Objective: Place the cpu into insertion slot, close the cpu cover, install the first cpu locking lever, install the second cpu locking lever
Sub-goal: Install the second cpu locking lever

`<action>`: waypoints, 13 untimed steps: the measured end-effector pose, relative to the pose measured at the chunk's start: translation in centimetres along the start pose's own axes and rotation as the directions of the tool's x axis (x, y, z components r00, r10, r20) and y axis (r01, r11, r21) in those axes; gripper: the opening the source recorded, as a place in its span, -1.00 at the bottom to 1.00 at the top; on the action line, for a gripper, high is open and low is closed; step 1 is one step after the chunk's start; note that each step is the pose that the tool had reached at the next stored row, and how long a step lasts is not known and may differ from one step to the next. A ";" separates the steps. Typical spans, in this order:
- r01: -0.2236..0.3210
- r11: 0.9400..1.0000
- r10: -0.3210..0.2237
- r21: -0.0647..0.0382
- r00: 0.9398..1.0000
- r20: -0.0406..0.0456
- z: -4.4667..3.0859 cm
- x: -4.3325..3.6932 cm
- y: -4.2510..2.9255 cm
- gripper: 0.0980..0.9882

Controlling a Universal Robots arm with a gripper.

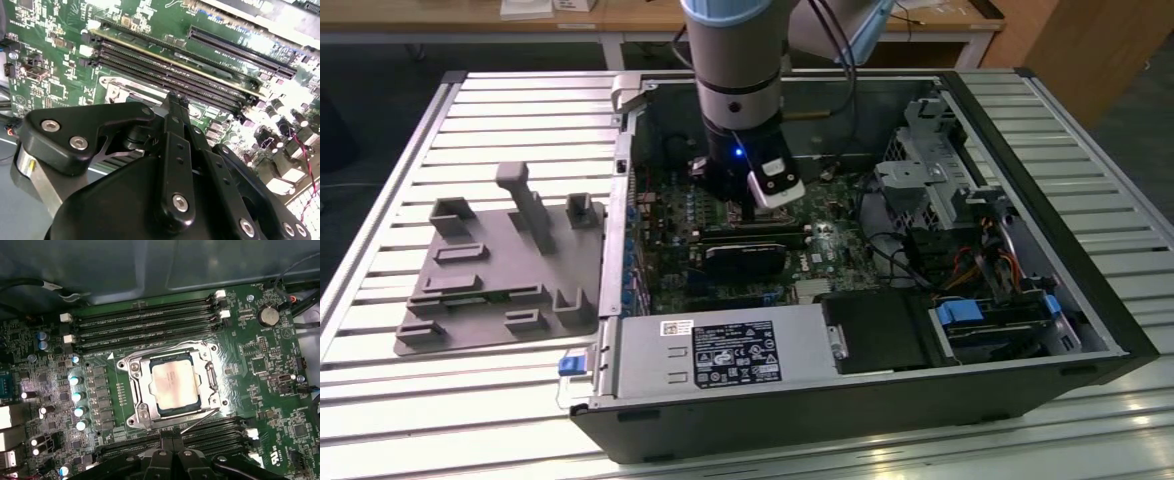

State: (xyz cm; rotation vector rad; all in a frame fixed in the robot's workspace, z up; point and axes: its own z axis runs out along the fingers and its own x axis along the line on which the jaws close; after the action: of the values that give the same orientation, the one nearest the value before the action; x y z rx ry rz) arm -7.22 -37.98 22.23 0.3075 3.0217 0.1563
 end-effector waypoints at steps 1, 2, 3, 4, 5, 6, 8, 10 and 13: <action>0.000 1.000 0.000 -0.001 1.000 0.000 0.06 0.00 -0.12 -0.99; 0.000 1.000 0.000 -0.003 1.000 0.000 0.10 0.00 -0.24 -0.99; -0.001 1.000 0.001 -0.005 1.000 0.000 0.15 0.01 -0.35 -0.99; -0.001 1.000 0.001 -0.009 1.000 0.001 0.19 0.10 -0.43 -0.99; -0.001 1.000 0.001 -0.013 1.000 0.001 0.24 0.23 -0.48 -0.99; -0.002 1.000 0.002 -0.017 1.000 0.001 0.29 0.40 -0.54 -0.99; -0.002 1.000 0.002 -0.025 1.000 0.001 0.39 0.73 -0.65 -0.99; -0.003 1.000 0.003 -0.031 1.000 0.001 0.54 0.82 -0.79 -0.99; -0.004 0.999 0.004 -0.046 1.000 -0.001 0.78 0.82 -1.05 -0.99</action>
State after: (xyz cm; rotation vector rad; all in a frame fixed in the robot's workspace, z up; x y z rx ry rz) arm -8.14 -38.76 21.27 0.3102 3.0138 0.2261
